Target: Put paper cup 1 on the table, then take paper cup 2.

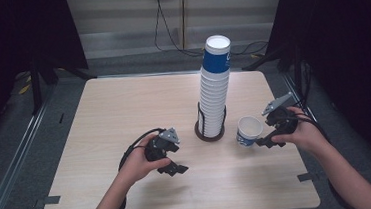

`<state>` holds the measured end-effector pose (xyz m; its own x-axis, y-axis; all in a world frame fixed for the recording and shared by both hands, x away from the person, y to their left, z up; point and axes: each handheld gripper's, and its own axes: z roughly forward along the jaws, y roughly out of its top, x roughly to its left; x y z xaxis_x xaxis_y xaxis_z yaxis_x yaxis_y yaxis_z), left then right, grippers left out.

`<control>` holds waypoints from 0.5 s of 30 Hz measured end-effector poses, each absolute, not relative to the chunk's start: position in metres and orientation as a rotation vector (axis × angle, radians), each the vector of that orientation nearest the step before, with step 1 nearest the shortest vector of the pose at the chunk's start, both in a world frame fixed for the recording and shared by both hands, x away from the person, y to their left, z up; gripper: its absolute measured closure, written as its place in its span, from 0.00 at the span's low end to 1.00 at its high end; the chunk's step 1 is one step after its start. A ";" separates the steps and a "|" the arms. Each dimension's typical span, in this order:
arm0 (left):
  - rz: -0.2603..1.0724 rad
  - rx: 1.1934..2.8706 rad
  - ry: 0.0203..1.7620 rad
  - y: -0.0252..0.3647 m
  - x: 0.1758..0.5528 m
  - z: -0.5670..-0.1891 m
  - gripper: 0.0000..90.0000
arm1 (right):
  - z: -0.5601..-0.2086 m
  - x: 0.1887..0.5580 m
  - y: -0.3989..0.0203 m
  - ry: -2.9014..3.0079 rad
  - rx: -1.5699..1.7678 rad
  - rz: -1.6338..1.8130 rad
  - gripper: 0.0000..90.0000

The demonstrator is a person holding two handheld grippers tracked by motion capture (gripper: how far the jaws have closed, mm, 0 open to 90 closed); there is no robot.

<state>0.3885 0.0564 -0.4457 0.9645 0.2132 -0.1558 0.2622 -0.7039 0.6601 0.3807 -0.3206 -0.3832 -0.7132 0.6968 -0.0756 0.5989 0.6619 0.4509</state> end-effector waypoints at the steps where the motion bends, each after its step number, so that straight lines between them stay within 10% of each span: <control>1: -0.084 2.382 0.326 0.057 0.389 -0.444 0.19 | -0.381 0.380 -0.321 2.639 1.048 0.594 0.14; 15: -0.086 2.365 0.356 0.057 0.406 -0.419 0.19 | -0.359 0.381 -0.311 2.629 1.018 0.666 0.14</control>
<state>0.4057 0.0568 -0.4189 0.9595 0.2302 -0.1626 0.2790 -0.6942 0.6634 0.3806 -0.3105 -0.3588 -0.7269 0.6841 -0.0605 0.5729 0.6526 0.4958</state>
